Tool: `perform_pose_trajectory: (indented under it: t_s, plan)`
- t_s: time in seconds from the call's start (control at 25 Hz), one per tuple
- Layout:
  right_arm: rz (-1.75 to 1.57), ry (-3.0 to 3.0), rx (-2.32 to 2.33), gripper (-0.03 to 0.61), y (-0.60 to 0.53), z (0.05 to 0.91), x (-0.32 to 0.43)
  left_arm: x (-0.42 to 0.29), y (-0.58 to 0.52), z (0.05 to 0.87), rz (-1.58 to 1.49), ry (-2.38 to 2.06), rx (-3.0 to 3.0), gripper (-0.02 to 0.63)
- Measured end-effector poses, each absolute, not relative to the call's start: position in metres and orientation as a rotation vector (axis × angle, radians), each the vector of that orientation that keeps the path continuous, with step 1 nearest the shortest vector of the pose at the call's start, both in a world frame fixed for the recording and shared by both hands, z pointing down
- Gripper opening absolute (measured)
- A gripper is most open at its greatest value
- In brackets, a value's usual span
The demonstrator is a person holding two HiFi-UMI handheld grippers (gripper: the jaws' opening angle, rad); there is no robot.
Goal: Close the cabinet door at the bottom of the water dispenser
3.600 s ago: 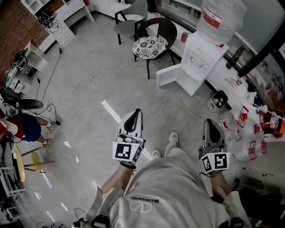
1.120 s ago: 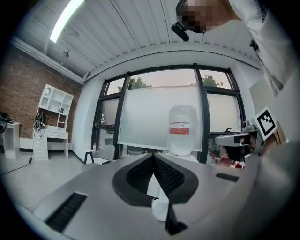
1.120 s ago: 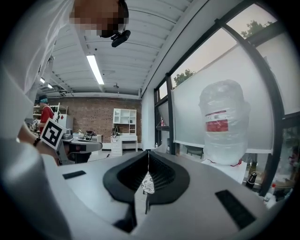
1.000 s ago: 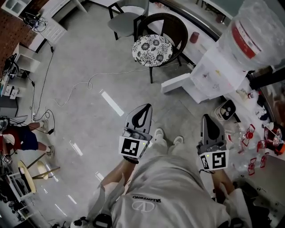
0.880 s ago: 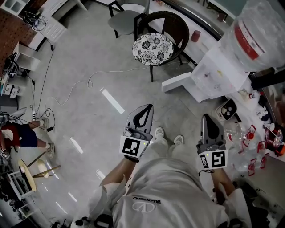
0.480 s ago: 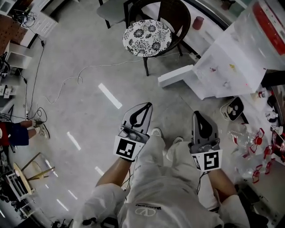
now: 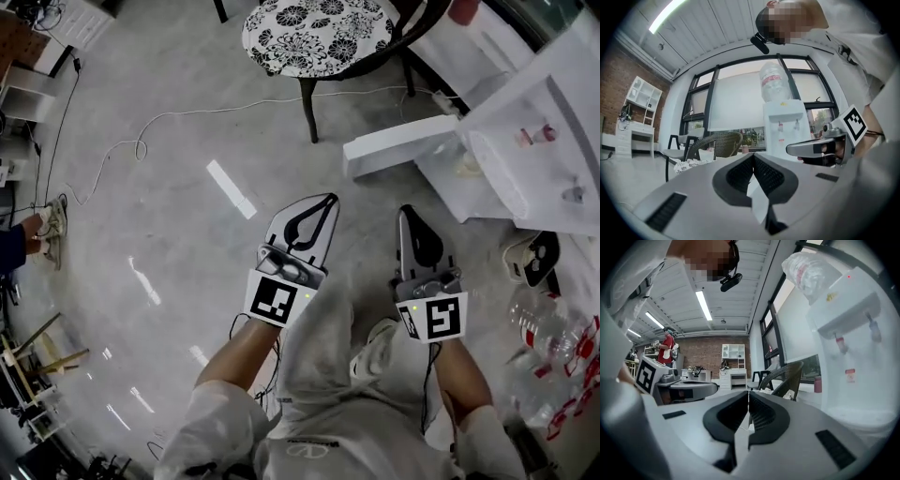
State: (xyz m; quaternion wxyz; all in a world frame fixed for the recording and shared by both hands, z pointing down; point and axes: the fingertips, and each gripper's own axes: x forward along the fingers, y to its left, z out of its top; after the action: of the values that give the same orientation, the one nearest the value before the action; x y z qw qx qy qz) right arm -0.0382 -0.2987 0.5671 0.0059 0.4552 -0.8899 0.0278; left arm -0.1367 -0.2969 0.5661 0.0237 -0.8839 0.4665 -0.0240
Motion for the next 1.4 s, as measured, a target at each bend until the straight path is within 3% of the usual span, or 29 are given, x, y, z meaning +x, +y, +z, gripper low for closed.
perform_pose_trajectory:
  t_s: [0.56, 1.08, 1.4]
  plan:
    - [0.081, -2.838, 1.395, 0.018, -0.357, 0.730, -0.076, -0.131, -0.364, 0.735, -0.058, 1.393, -2.736, 0.009]
    - [0.057, -2.824, 1.445, 0.018, -0.371, 0.777, -0.078, -0.126, -0.406, 0.787, 0.003, 1.204, -2.812, 0.193]
    - [0.038, -2.795, 1.481, 0.018, -0.368, 0.791, -0.068, -0.112, -0.425, 0.805, 0.012, 1.118, -2.838, 0.222]
